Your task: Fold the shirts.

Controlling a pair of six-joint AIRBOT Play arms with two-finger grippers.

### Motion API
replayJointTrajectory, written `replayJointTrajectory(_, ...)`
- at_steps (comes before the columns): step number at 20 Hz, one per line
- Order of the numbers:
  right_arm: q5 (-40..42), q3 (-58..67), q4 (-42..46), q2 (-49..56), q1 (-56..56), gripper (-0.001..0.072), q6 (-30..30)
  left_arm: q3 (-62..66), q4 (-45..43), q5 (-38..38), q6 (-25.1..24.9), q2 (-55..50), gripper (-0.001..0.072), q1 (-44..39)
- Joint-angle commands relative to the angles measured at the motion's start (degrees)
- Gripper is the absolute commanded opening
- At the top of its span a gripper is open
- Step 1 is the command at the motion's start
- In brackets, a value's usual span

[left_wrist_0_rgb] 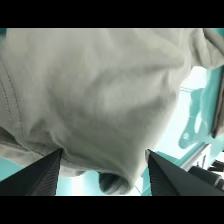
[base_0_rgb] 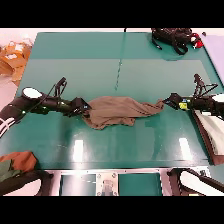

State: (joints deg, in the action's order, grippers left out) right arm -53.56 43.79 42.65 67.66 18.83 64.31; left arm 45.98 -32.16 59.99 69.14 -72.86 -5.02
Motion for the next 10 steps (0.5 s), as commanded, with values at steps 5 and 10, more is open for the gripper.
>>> replayJointTrajectory(5, 0.0, 0.1, 0.0, 0.0, 0.0, 0.0016, 0.1, -2.1, 0.7, -2.4, 0.9, 0.0, 0.0201, 0.0)
replayJointTrajectory(10, 0.1, 0.1, 0.0, 0.0, 0.0, 0.0015, 0.1, -5.7, 0.7, -0.4, -1.3, -2.6, 0.0085, 0.1)
